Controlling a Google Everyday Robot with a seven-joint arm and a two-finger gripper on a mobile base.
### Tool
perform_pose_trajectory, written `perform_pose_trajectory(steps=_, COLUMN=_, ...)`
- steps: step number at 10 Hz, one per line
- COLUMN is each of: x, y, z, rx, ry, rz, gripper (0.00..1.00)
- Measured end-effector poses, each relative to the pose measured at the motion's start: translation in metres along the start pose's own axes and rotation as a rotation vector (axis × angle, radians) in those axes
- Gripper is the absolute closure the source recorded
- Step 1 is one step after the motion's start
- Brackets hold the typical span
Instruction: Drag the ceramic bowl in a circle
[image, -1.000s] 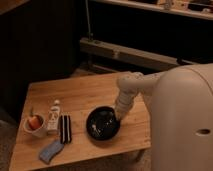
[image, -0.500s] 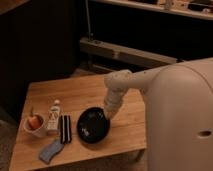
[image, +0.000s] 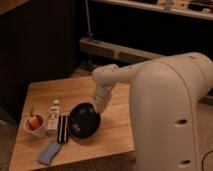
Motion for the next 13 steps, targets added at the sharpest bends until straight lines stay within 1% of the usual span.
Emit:
perform_pose_trajectory(steps=2, x=-0.019, y=-0.01, z=-0.003, rx=0.004, ry=-0.006, rz=0.008, gripper=0.86)
perform_pose_trajectory(steps=3, x=-0.034, y=-0.016, z=-0.003, rx=0.006, ry=-0.008, rz=0.016, gripper=0.86)
perform_pose_trajectory(steps=5, x=-0.044, y=-0.026, z=0.0, rx=0.006, ry=-0.002, rz=0.04, gripper=0.86)
perform_pose_trajectory(steps=6, x=-0.048, y=-0.035, z=0.003, rx=0.008, ry=0.005, rz=0.061, gripper=0.86)
perform_pose_trajectory(steps=7, x=-0.048, y=-0.049, z=0.011, rx=0.01, ry=0.017, rz=0.097, gripper=0.86)
perform_pose_trajectory(steps=9, x=-0.037, y=-0.074, z=0.023, rx=0.016, ry=0.043, rz=0.156, gripper=0.86)
perform_pose_trajectory(steps=10, x=-0.026, y=-0.091, z=0.028, rx=0.02, ry=0.058, rz=0.196, gripper=0.86)
perform_pose_trajectory(steps=11, x=-0.019, y=-0.102, z=0.03, rx=0.023, ry=0.065, rz=0.22, gripper=0.86)
perform_pose_trajectory(steps=13, x=0.007, y=-0.135, z=0.032, rx=0.034, ry=0.082, rz=0.29, gripper=0.86)
